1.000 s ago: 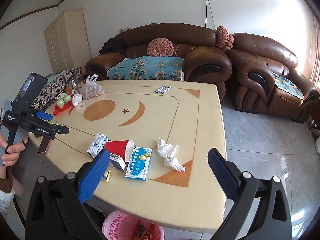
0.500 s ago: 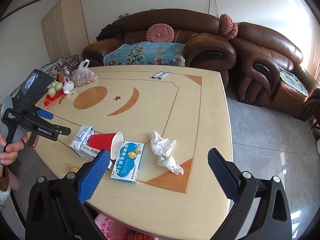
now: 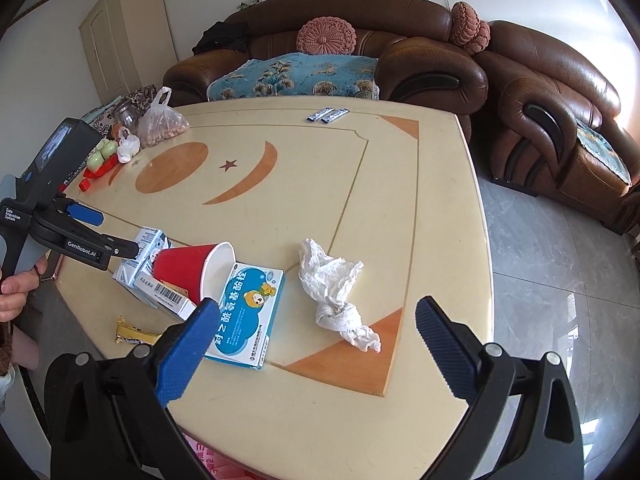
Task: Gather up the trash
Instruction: 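Grasp the white milk carton with the left tool while the right tool grasps the crumpled tissue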
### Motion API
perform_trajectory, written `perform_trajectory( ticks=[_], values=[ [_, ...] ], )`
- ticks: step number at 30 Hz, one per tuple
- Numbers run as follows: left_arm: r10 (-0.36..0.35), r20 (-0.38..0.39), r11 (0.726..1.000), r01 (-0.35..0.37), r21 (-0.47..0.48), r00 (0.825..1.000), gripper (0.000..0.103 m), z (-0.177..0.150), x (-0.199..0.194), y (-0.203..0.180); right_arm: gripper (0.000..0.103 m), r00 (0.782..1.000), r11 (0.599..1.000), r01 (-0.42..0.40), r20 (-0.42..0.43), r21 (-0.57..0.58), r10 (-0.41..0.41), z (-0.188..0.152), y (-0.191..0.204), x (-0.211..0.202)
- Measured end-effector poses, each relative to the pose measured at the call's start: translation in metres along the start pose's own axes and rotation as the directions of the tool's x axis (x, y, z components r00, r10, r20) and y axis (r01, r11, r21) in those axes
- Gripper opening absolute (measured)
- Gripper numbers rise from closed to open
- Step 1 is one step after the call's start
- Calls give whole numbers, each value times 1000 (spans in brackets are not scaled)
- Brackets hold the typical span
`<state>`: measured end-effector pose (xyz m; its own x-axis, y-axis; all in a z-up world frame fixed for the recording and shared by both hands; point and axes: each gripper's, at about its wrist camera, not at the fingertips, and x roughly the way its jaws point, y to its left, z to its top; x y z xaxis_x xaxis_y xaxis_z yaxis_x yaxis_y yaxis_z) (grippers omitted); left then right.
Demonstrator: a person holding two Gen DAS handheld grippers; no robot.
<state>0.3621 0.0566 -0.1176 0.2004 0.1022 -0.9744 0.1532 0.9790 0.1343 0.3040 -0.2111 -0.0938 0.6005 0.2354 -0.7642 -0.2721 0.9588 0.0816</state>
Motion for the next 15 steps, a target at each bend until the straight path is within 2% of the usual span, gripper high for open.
perform_trajectory(
  ticks=[15],
  values=[
    [-5,-42,1000,5,-4,999,94,12,29,3,96,996,1000,2,-84,-21,-4,-6,2,54]
  ],
)
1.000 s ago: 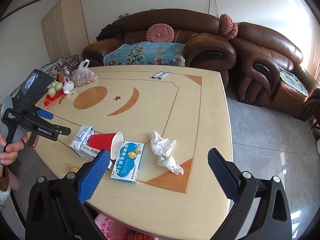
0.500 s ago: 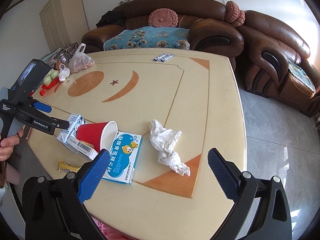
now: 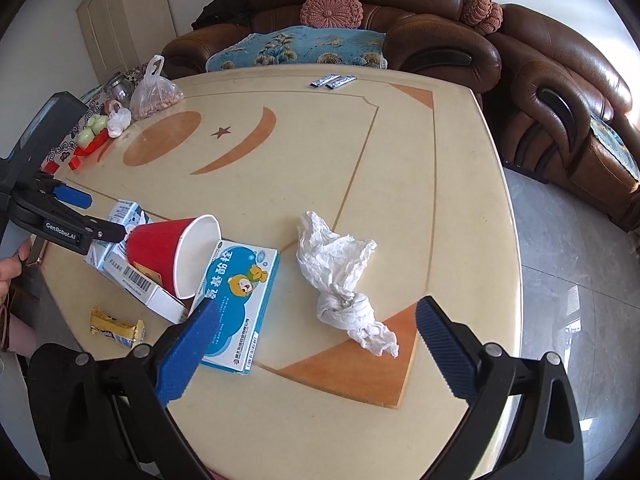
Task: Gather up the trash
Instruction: 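Grasp the white milk carton with the left tool while the right tool grasps the crumpled tissue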
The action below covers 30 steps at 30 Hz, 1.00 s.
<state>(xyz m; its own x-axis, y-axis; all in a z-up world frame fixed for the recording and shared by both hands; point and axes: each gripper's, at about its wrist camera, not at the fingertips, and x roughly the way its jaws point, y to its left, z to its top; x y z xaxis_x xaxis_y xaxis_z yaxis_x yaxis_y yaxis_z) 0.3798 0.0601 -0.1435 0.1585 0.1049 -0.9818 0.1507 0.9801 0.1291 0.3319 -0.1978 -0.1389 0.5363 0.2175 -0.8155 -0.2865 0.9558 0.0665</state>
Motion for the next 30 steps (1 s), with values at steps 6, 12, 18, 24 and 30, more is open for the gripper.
perform_trajectory(
  ticks=[6,12,18,24,30],
  values=[
    [-8,-2,1000,8,-2,1000,94,4,7,4,96,999,1000,19,-41,-13,-19,-2,-2,28],
    [-28,-5,1000,28,-3,1000,94,4,9,6,96,997,1000,27,-70,-17,-28,-3,-5,52],
    [-51,-6,999,51,3,999,94,2,12,8,96,997,1000,21,-73,-2,-21,-3,-9,61],
    [-86,-3,996,86,-8,996,94,-1,13,12,96,997,1000,25,-75,-13,-26,-5,-8,67],
    [-102,6,994,102,-33,995,94,-5,15,19,96,996,999,34,-76,-29,-36,-7,-5,70]
  ],
)
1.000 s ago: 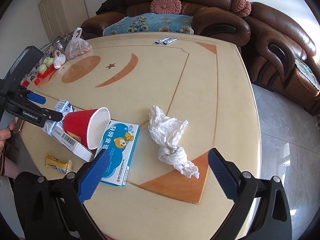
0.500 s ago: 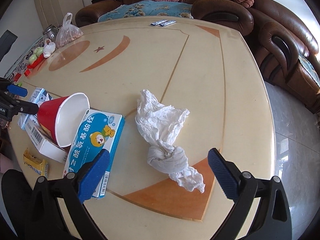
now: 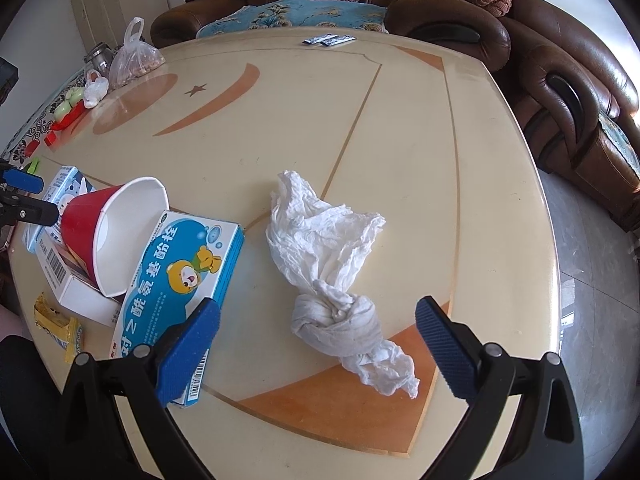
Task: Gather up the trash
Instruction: 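Grasp the white milk carton with the left tool while the right tool grasps the crumpled tissue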
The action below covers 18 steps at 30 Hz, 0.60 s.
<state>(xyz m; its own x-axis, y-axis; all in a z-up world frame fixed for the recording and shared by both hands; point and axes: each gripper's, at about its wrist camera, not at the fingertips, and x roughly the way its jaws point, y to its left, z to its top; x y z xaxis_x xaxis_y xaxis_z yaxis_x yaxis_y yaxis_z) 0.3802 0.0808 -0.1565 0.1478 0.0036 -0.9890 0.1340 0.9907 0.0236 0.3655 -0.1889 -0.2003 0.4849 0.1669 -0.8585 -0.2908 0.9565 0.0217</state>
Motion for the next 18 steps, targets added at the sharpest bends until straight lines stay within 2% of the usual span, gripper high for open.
perform_trajectory(
  ticks=[5,9,11,15,17,18],
  values=[
    [-8,5,1000,8,15,1000,94,-1,1,-4,96,1000,1000,9,-1,-9,-9,-1,2,5],
    [-37,19,999,37,25,999,82,-2,-4,-7,95,999,999,32,4,-18,-32,-1,3,10],
    [-47,21,998,46,31,999,77,-3,-5,-9,82,999,999,44,6,-22,-44,-1,3,12],
    [-51,24,998,50,47,998,64,-3,-9,-13,74,999,998,50,23,-28,-49,1,4,12],
    [-54,24,997,52,62,998,57,-5,-10,-17,58,999,999,30,32,-30,-29,1,6,11],
    [-55,22,996,54,68,998,55,-6,-11,-18,55,999,999,24,34,-28,-23,0,7,10]
  ],
)
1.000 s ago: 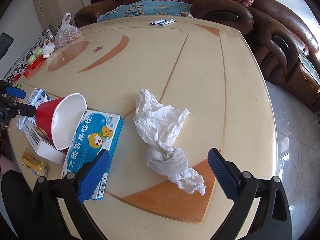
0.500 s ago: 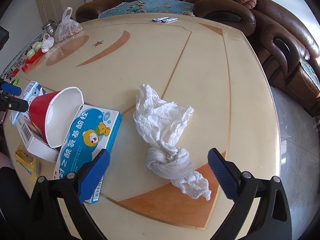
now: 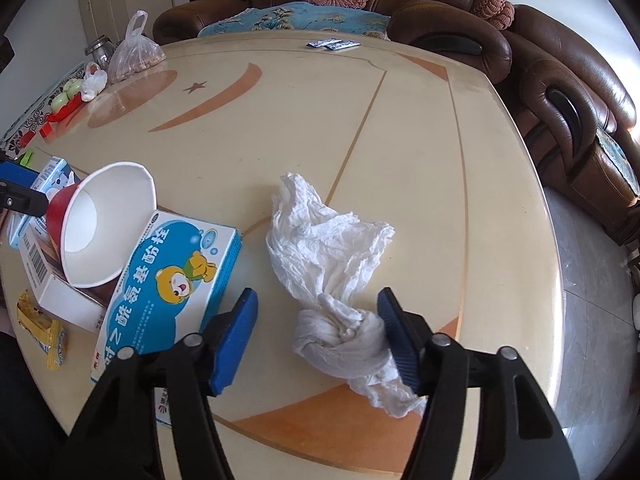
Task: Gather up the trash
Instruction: 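Grasp the white milk carton with the left tool while the right tool grasps the crumpled tissue, then lift the milk carton with the left tool while the right tool lifts the tissue toward the bin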
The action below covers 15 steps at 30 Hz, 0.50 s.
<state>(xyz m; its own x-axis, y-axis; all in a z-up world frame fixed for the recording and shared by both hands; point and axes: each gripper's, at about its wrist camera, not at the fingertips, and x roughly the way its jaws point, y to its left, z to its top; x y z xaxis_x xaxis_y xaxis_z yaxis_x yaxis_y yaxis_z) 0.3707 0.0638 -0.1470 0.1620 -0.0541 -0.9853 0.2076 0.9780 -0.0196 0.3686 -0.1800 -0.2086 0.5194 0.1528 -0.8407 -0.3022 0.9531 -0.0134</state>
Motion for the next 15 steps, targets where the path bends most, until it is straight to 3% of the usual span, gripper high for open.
perform_trajectory(
  ticks=[2,3,11,15],
  values=[
    [-3,-1,1000,3,6,1000,52,-1,-1,-1,40,1000,1000,-10,6,-3,10,-1,2,-1],
    [-5,-2,1000,5,6,1000,51,0,0,-1,38,1000,1000,-8,9,-5,8,-1,3,-2],
    [-50,-21,999,50,1,999,49,-1,2,7,31,1000,1000,-3,21,26,3,-1,-2,-6],
    [-73,-26,997,72,-11,997,43,-3,2,11,30,1000,999,7,26,42,-8,-1,-7,-7]
  ],
)
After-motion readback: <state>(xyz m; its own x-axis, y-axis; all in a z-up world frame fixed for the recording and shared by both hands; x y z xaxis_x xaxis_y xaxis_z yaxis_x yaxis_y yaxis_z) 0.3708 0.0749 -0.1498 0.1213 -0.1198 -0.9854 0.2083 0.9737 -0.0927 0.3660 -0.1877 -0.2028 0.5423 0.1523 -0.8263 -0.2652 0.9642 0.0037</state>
